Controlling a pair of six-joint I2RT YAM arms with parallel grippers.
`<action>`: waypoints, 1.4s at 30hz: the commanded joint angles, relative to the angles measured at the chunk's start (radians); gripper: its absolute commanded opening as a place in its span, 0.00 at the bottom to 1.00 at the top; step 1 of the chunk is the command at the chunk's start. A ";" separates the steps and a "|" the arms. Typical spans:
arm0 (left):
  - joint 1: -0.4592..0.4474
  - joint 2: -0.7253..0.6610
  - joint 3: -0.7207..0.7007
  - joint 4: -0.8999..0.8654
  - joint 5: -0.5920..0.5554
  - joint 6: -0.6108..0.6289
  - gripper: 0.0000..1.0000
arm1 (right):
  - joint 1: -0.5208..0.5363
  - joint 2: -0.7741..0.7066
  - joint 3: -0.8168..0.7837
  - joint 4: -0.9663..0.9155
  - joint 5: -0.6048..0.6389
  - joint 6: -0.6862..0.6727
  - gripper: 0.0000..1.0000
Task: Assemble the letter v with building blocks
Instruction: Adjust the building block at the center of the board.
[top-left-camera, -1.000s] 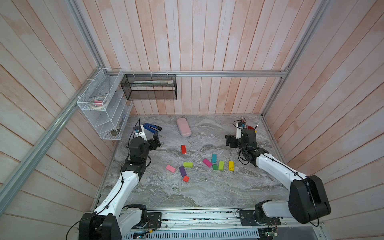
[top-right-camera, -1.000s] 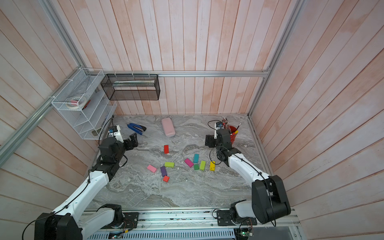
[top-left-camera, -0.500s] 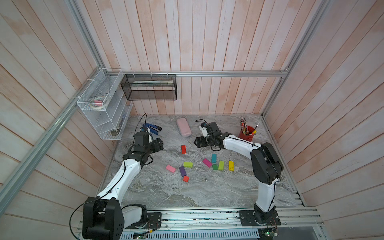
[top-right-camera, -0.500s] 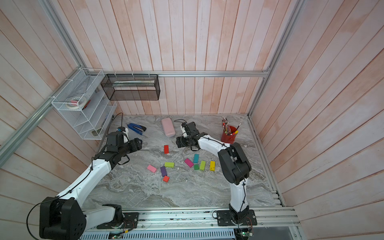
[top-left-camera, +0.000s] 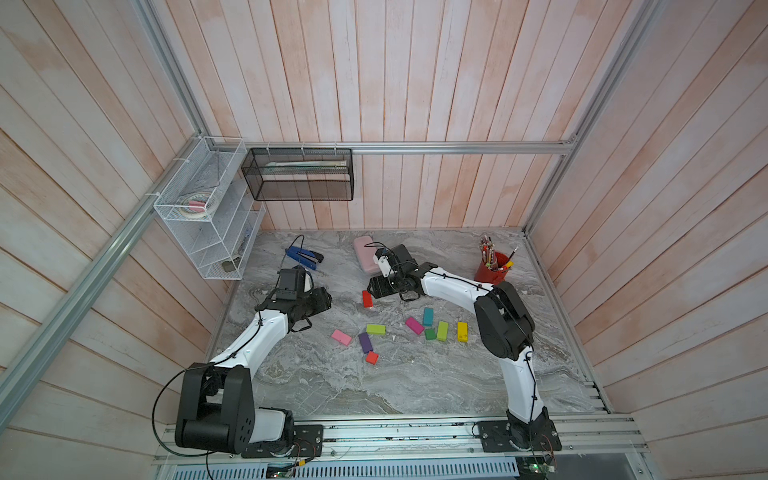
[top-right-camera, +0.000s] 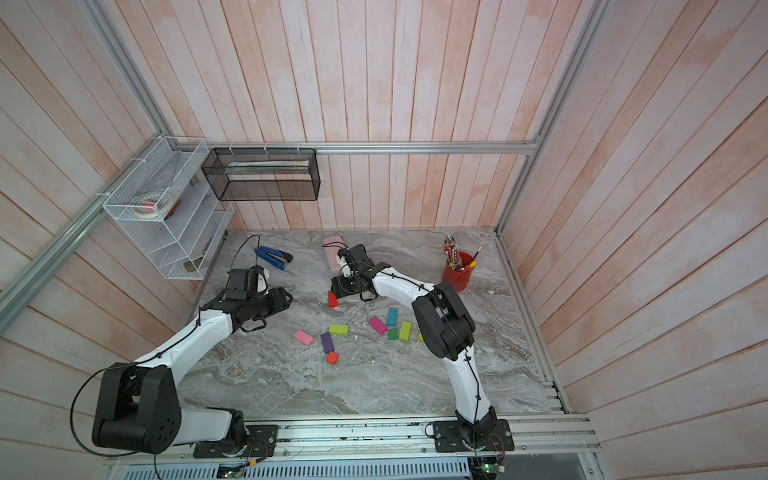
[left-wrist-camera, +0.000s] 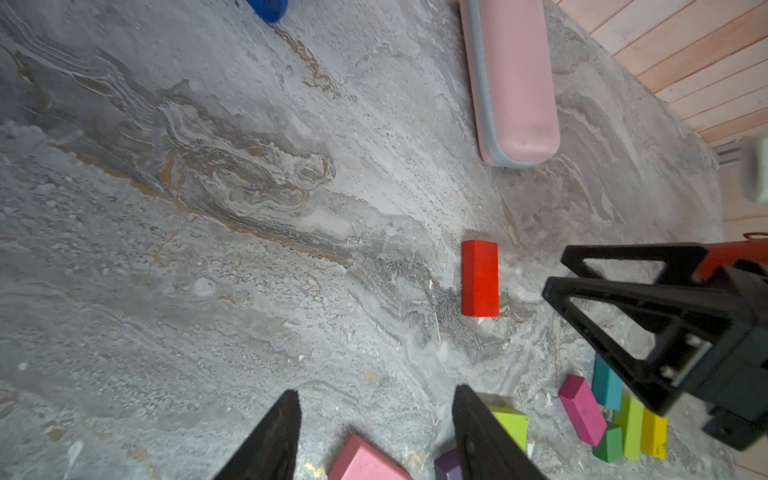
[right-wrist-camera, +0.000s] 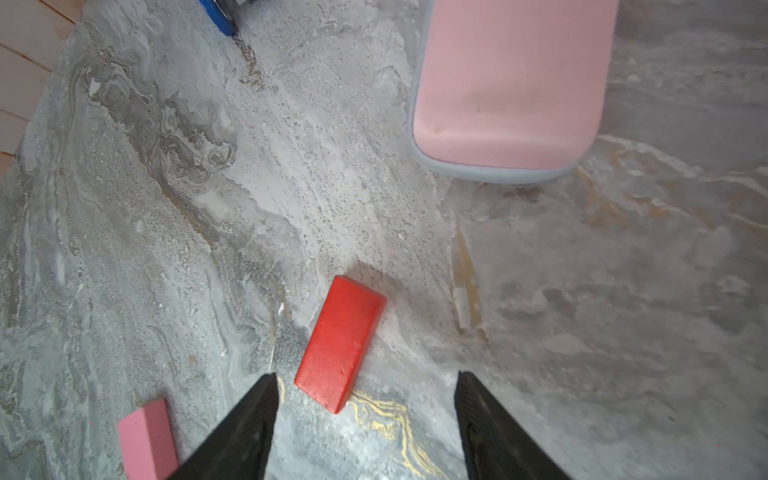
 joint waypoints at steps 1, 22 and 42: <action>-0.004 0.017 -0.027 0.056 0.063 -0.040 0.58 | 0.024 0.048 0.059 -0.058 -0.008 -0.004 0.68; -0.005 0.085 -0.089 0.203 0.143 -0.137 0.58 | 0.083 0.201 0.208 -0.202 0.116 -0.123 0.37; -0.003 0.106 -0.132 0.256 0.157 -0.197 0.53 | 0.157 0.295 0.389 -0.329 0.140 -0.269 0.17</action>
